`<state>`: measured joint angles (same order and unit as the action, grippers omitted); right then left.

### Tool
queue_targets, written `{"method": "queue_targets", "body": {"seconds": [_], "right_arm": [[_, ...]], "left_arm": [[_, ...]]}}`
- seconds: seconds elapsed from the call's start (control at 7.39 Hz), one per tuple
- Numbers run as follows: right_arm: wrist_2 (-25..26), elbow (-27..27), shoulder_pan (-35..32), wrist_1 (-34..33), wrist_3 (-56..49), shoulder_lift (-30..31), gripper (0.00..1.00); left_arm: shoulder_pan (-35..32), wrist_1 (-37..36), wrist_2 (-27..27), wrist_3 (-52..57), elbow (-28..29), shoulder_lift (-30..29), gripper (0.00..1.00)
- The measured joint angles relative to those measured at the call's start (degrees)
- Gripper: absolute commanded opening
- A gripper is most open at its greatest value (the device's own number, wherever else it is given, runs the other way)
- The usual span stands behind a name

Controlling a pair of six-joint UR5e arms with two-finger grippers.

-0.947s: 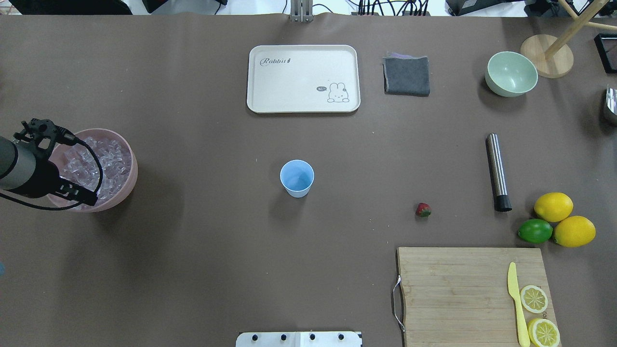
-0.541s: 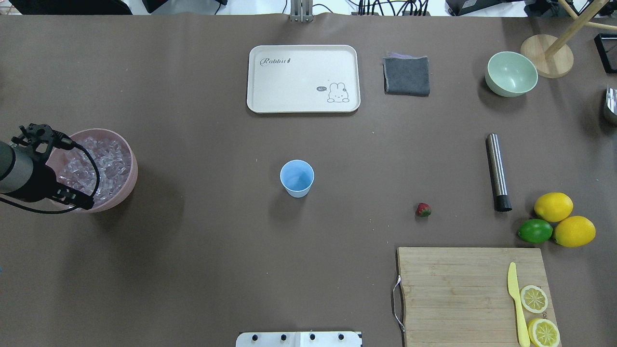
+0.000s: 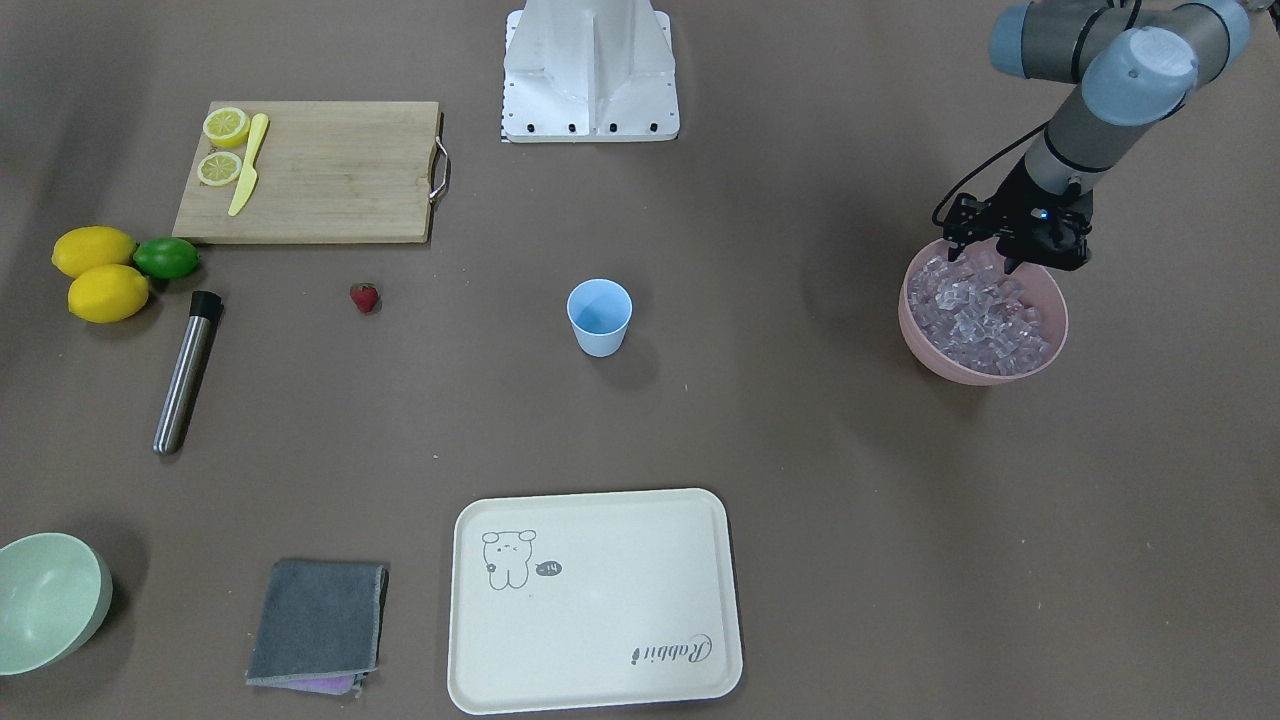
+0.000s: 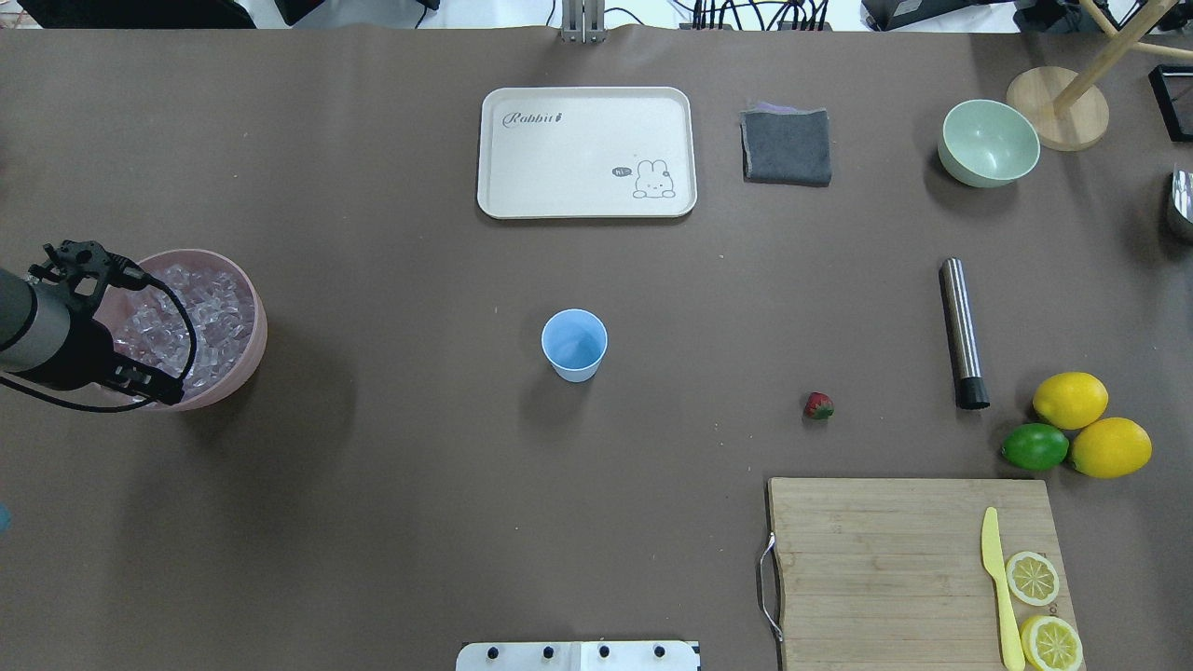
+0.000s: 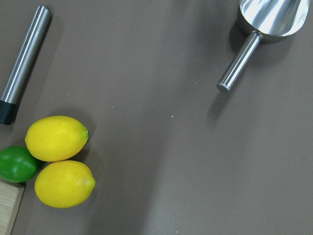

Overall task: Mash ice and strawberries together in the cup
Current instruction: 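Close the left gripper on an ice cube in the bowl, then carry the ice cube over the light-blue cup and open the left gripper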

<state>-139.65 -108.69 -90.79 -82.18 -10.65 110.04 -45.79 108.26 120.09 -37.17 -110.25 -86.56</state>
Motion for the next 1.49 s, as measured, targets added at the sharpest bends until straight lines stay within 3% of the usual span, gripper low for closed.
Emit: {"method": "queue_targets", "body": {"seconds": [0.14,0.27,0.41,0.54,0.95,1.49], "right_arm": [[0.0,0.0,0.0,0.0,0.0,0.0,1.00],[0.0,0.0,0.0,0.0,0.1,0.0,1.00],[0.0,0.0,0.0,0.0,0.2,0.0,1.00],[-0.3,0.0,0.0,0.0,0.2,0.0,1.00],[-1.8,-0.2,-0.1,0.0,0.3,0.3,1.00],[-1.9,-0.3,0.0,0.0,0.4,0.4,1.00]], "left_arm": [[0.0,0.0,0.0,0.0,0.3,-0.3,0.74],[0.0,0.0,0.0,0.0,0.7,-0.5,0.64],[0.0,0.0,0.0,0.0,0.9,-0.5,0.27],[-0.1,-0.1,0.0,0.0,0.8,-0.2,0.00],[-1.7,-1.2,1.5,-0.1,-0.2,0.4,0.00],[-6.9,-12.4,5.8,0.4,-5.3,-3.7,0.00]]}}
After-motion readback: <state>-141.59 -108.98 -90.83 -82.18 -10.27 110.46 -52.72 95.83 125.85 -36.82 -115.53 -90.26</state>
